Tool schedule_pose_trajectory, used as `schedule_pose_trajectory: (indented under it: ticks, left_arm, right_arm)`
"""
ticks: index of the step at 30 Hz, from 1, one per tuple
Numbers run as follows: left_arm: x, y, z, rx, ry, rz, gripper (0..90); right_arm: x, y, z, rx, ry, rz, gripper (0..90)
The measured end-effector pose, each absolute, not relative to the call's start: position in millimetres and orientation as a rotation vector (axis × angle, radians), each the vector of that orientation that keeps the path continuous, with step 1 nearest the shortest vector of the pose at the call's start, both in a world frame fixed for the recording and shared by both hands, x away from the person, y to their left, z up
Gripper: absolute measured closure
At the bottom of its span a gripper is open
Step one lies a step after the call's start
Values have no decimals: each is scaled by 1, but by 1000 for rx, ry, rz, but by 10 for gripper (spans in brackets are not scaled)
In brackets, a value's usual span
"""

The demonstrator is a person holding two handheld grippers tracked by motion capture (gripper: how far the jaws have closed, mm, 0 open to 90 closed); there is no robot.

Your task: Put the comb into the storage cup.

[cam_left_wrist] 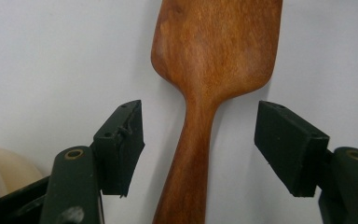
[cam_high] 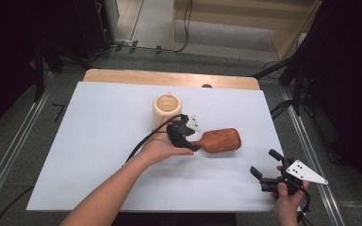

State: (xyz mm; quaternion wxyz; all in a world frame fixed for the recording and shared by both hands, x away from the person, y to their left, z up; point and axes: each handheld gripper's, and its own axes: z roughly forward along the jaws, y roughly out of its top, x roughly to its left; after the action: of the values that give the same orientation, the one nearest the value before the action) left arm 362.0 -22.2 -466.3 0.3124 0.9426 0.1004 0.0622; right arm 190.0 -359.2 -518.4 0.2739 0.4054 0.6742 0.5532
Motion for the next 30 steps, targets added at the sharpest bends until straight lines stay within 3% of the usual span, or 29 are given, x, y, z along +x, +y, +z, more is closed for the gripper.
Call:
schedule_pose_trajectory:
  ticks: [2, 9, 30]
  left_arm:
    - [363, -24, -469, 2503, 267, 163, 396]
    - [365, -33, -478, 2557, 265, 158, 472]
    - [369, -56, -489, 2641, 231, 76, 641]
  right_arm:
    - [190, -359, -518, 1089, 1814, 1486, 0]
    - [190, -359, -518, 1093, 1814, 1480, 0]
    - [191, -358, -519, 1092, 1816, 1473, 0]
